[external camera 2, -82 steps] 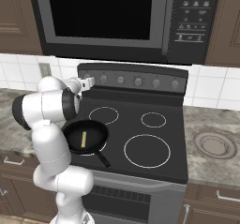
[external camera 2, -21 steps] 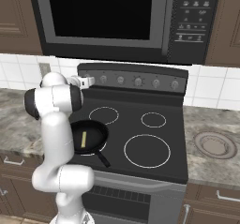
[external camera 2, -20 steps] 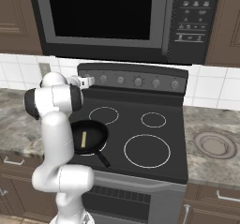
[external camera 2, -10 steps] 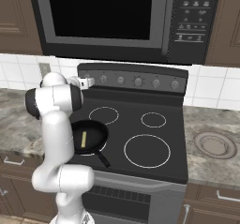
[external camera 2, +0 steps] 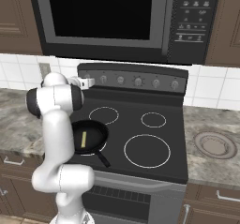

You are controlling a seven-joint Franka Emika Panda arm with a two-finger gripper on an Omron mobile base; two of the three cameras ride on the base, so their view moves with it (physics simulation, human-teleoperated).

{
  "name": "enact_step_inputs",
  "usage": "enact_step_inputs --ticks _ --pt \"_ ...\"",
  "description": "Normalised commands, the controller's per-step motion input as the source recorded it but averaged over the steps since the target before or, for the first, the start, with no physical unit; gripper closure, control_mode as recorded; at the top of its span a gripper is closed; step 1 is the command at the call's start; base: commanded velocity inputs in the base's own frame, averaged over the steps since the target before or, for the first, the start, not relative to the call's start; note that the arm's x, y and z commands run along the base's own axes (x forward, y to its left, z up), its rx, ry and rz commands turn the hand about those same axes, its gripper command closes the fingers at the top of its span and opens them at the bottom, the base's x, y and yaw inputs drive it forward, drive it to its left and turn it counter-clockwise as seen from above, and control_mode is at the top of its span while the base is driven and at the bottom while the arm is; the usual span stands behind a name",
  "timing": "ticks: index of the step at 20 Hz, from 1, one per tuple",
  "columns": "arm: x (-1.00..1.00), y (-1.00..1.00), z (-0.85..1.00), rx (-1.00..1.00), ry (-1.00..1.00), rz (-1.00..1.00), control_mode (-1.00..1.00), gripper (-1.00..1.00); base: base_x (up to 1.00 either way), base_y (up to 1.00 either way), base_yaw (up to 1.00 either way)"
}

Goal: Pick up the butter stick and place it in the pan. Then turn on the burner for the pan.

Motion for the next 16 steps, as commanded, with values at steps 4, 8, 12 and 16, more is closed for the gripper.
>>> enact_step_inputs --ticks 4,8,12,16 --pt "0.16 -0.01 -0.01 0.04 0.0 0.0 -1.0 -1.0 0.0 0.0 0.0" --pt "0.16 -0.01 0.0 0.04 0.0 0.0 -1.0 -1.0 0.0 0.0 0.0" --pt "0.13 -0.03 -0.05 0.05 0.0 0.0 -1.0 -1.0 0.0 0.0 0.0" --pt "0.12 0.0 -0.06 0.02 0.0 0.0 -1.0 -1.0 0.0 0.0 0.0"
